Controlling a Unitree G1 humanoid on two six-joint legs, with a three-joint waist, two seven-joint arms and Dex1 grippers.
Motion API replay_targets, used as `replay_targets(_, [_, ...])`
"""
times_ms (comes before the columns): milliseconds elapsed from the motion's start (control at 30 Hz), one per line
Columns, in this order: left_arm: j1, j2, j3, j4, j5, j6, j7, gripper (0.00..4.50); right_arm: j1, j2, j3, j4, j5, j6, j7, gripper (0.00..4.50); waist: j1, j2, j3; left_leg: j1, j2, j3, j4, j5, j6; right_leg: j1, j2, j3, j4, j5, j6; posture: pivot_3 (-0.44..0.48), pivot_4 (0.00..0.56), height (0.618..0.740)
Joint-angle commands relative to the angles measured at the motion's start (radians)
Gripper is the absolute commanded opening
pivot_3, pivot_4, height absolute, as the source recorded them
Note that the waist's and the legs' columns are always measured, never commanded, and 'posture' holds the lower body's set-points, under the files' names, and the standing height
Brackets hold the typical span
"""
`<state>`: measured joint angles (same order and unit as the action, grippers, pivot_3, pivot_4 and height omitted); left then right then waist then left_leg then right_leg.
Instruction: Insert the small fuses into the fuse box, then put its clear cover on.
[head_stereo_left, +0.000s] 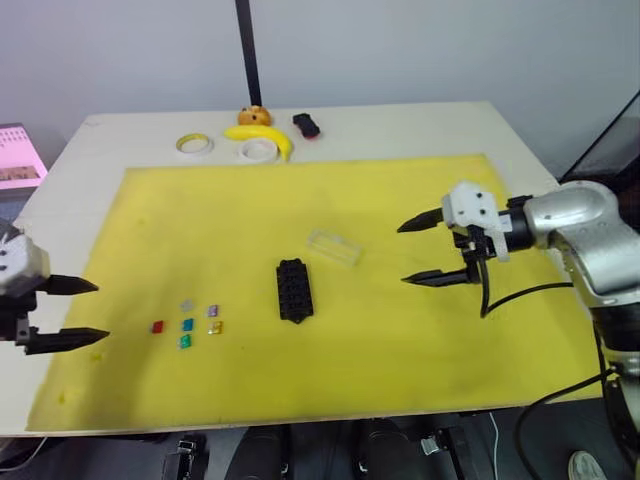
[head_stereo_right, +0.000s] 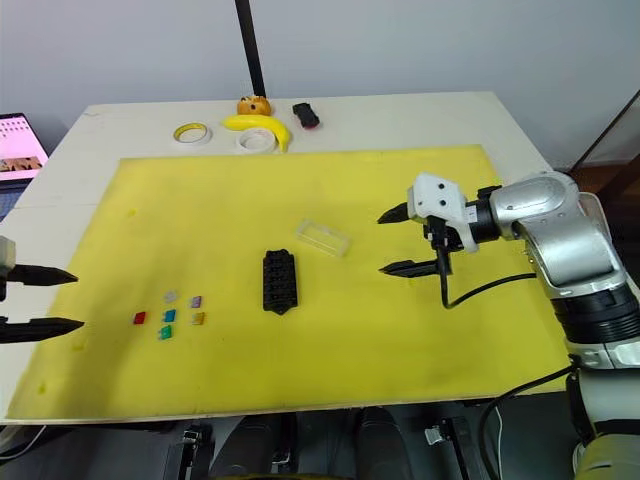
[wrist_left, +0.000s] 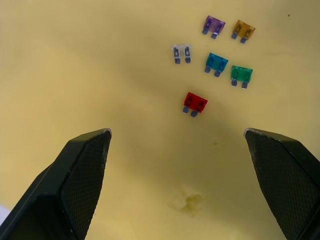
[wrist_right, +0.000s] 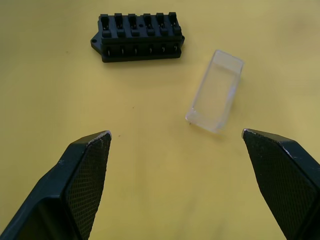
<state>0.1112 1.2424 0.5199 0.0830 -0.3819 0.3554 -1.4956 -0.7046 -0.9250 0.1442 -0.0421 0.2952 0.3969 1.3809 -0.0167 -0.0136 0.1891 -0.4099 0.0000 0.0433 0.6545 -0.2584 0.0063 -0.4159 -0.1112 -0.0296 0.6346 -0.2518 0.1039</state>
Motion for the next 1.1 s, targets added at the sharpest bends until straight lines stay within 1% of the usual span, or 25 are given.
replay_targets(33, [0.010, -0.003, 0.047, -0.062, -0.019, 0.027, 0.014, 4.47, -0.030, -0.002, -0.019, 0.005, -0.014, -0.031, -0.005, 4.47, 0.001, 0.000, 0.000, 0.000, 0.000, 0.000, 0.000, 0.000, 0.000, 0.000, 0.000, 0.000, 0.000, 0.000, 0.000, 0.000, 0.150, 0.740])
replay_targets(167, [0.000, -0.012, 0.056, -0.064, -0.036, 0.053, 0.026, 4.47, -0.038, 0.017, -0.011, 0.012, -0.023, -0.041, -0.011, 4.47, 0.000, 0.000, 0.000, 0.000, 0.000, 0.000, 0.000, 0.000, 0.000, 0.000, 0.000, 0.000, 0.000, 0.000, 0.000, 0.000, 0.150, 0.740])
replay_targets(433, [0.016, 0.011, 0.072, -0.071, -0.032, 0.064, 0.005, 4.47, -0.040, 0.045, -0.020, 0.004, -0.014, -0.039, -0.024, 4.47, 0.000, 0.000, 0.000, 0.000, 0.000, 0.000, 0.001, 0.000, 0.000, 0.000, 0.000, 0.000, 0.001, 0.000, 0.000, 0.000, 0.150, 0.740])
replay_targets(600, [0.011, 0.006, 0.056, -0.058, -0.030, 0.064, 0.007, 4.47, -0.058, 0.068, -0.039, -0.009, 0.019, 0.012, -0.051, 4.47, 0.000, 0.000, 0.000, 0.000, 0.000, 0.000, 0.001, 0.000, 0.000, 0.000, 0.000, 0.000, 0.001, 0.000, 0.000, 0.000, 0.150, 0.740])
replay_targets(733, [-0.005, 0.008, 0.029, -0.049, -0.023, 0.051, 0.010, 4.47, -0.038, 0.063, -0.037, -0.028, 0.020, 0.013, -0.051, 4.47, 0.000, 0.000, 0.000, 0.000, 0.000, -0.001, 0.001, 0.000, 0.000, 0.000, 0.000, 0.000, 0.001, 0.000, 0.000, 0.000, 0.150, 0.740])
replay_targets(900, [-0.026, 0.014, -0.028, -0.021, -0.011, 0.031, -0.006, 4.47, -0.019, 0.082, -0.034, -0.070, 0.040, 0.039, -0.069, 4.47, 0.000, 0.000, 0.000, 0.000, 0.000, 0.000, 0.001, 0.000, 0.000, 0.000, 0.000, 0.000, 0.001, 0.000, 0.000, 0.000, 0.150, 0.740])
replay_targets(1000, [-0.080, 0.019, -0.076, 0.009, -0.014, 0.023, -0.015, 4.47, -0.018, 0.091, -0.039, -0.105, 0.071, 0.065, -0.074, 4.47, 0.001, 0.000, 0.000, 0.000, 0.000, 0.000, 0.001, 0.000, 0.000, 0.000, 0.000, 0.000, 0.002, 0.000, 0.000, 0.000, 0.150, 0.740])
replay_targets(1100, [-0.156, 0.017, -0.152, 0.050, -0.015, 0.023, -0.032, 4.47, -0.034, 0.102, -0.041, -0.125, 0.101, 0.094, -0.074, 4.47, 0.002, 0.000, 0.000, 0.000, 0.000, 0.000, 0.002, 0.000, 0.000, 0.000, 0.001, 0.000, 0.002, 0.000, 0.000, 0.000, 0.150, 0.740])
